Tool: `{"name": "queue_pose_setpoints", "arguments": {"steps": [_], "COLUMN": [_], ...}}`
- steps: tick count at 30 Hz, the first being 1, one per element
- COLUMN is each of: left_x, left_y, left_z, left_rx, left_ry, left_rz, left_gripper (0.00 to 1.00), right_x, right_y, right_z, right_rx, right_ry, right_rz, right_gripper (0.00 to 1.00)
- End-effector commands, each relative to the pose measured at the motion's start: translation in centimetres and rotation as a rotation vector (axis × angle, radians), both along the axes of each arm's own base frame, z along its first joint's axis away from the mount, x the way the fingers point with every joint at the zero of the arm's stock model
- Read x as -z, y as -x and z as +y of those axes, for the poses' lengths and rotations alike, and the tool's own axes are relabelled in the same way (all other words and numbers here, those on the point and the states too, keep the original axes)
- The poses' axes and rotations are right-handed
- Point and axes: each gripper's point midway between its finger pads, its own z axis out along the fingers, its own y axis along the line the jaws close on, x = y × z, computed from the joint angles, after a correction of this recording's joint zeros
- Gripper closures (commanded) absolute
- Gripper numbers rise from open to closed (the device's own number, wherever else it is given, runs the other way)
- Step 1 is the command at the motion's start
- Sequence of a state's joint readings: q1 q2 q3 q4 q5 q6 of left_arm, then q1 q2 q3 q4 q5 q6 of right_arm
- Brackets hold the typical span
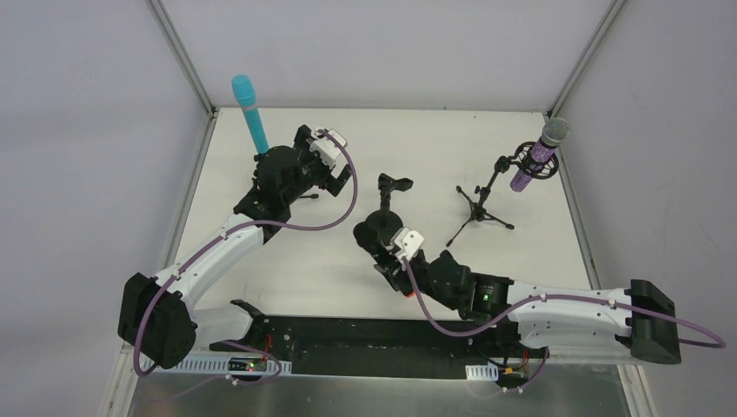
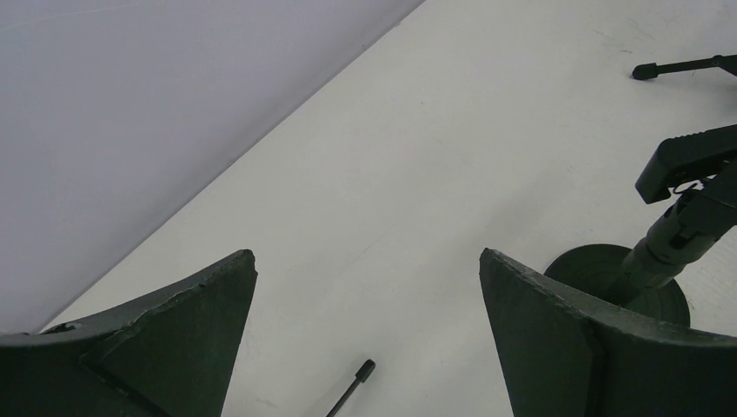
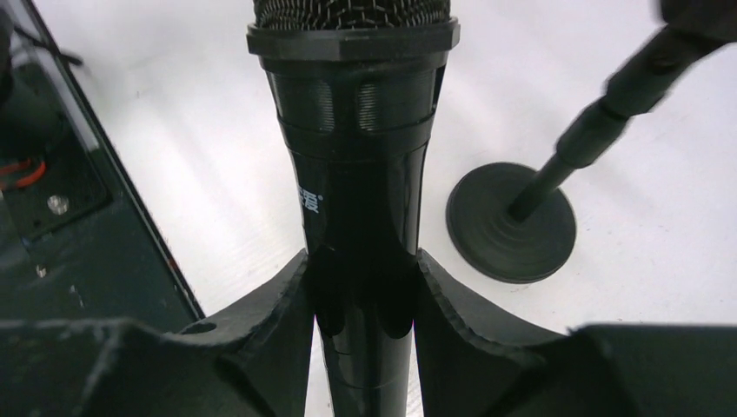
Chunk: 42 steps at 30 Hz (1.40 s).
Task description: Attach the microphones to the stand
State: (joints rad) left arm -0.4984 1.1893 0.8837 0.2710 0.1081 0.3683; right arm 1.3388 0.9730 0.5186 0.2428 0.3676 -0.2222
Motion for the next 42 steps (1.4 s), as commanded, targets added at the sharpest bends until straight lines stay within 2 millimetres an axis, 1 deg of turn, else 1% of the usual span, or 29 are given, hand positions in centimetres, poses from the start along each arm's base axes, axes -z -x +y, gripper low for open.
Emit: {"name": "queue_pose_setpoints", "arguments": {"steps": [1, 5, 9, 13, 17, 19, 21, 24, 27, 31, 33, 36, 37, 42], "left_x": [-3.2, -4.4, -5.3, -6.5, -7.8, -8.2, -8.2, -8.0, -7.5, -6.4, -5.8, -4.7, -4.5, -3.1], "left_y": [1.3, 2.5, 3.8, 5.2, 7.3, 8.1, 8.8, 9.9, 10.9, 11.5, 11.4, 10.9, 10.8, 10.1], "left_z": [-1.7, -2.8, -3.9, -4.8, -5.9, -6.3, -6.9, -7.9, -8.8, -9.5, -9.7, -10.0, -10.1, -10.5], "left_rx": [0.103, 0.177, 0.265, 0.346, 0.464, 0.515, 0.571, 0.66, 0.752, 0.826, 0.842, 0.847, 0.846, 0.85], "left_ry": [0.056, 0.117, 0.152, 0.201, 0.23, 0.241, 0.243, 0.247, 0.247, 0.238, 0.223, 0.209, 0.207, 0.196], "left_rz": [-0.063, -0.067, -0.079, -0.103, -0.14, -0.149, -0.144, -0.116, -0.079, -0.043, -0.042, -0.028, -0.021, 0.003], "left_gripper": [0.0, 0.0, 0.0, 0.0, 0.0, 0.0, 0.0, 0.03, 0.04, 0.03, 0.03, 0.03, 0.03, 0.02], "right_x": [-7.8, -9.4, -10.3, -11.0, -11.3, -11.4, -11.6, -12.1, -12.6, -13.2, -13.6, -14.3, -14.6, -15.8], "right_y": [-1.7, -2.3, -2.3, -2.5, -2.6, -2.7, -2.8, -3.2, -3.5, -3.6, -3.5, -4.2, -4.1, -4.9], "right_z": [-0.6, -2.3, -3.6, -4.7, -5.3, -5.6, -6.0, -6.5, -6.7, -6.4, -6.4, -6.7, -6.6, -6.7], "right_rx": [0.122, 0.175, 0.193, 0.21, 0.203, 0.202, 0.198, 0.193, 0.179, 0.119, 0.085, 0.068, 0.044, 0.009], "right_ry": [-0.368, -0.478, -0.556, -0.602, -0.631, -0.644, -0.661, -0.683, -0.684, -0.652, -0.649, -0.657, -0.663, -0.676], "right_rz": [-0.081, -0.107, -0.104, -0.102, -0.103, -0.104, -0.105, -0.106, -0.104, -0.086, -0.075, -0.062, -0.054, -0.034], "right_gripper": [1.0, 1.0, 1.0, 1.0, 1.0, 1.0, 1.0, 1.0, 1.0, 1.0, 1.0, 1.0, 1.0, 1.0]}}
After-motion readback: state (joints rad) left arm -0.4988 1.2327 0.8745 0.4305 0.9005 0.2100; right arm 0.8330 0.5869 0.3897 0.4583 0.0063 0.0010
